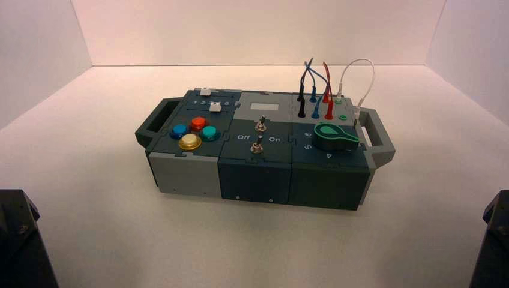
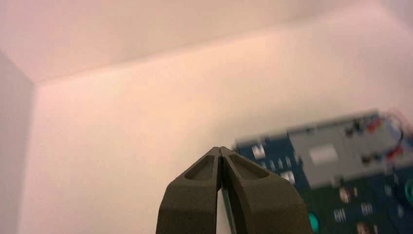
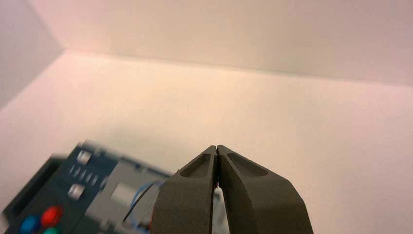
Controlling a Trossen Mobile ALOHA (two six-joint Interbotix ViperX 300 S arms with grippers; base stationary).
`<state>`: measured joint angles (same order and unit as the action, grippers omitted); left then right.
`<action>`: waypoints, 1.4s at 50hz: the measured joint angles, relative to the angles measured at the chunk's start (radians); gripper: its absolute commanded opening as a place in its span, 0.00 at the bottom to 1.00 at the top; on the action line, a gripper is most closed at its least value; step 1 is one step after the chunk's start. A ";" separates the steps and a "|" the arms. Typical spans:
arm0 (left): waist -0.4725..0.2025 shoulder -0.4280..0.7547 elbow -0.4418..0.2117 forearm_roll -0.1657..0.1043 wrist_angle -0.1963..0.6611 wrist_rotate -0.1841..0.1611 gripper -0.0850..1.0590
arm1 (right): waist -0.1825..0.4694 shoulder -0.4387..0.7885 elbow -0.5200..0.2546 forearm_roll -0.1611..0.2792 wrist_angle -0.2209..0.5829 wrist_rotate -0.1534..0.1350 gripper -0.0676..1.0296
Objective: Move the bottom slider to position 3.
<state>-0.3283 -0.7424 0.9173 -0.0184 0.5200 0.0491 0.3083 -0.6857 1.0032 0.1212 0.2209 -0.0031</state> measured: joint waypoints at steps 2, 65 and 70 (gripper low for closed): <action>-0.023 0.035 0.005 0.000 0.003 0.002 0.05 | 0.017 0.021 -0.014 0.002 0.035 0.000 0.04; -0.189 0.094 0.066 -0.017 0.029 0.000 0.05 | 0.202 0.367 -0.133 0.044 0.238 -0.011 0.04; -0.213 0.114 0.064 -0.017 0.037 0.000 0.05 | 0.225 0.397 -0.158 0.049 0.239 -0.011 0.04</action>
<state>-0.5415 -0.6289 0.9817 -0.0353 0.5568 0.0491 0.5338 -0.2884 0.8452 0.1703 0.4602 -0.0138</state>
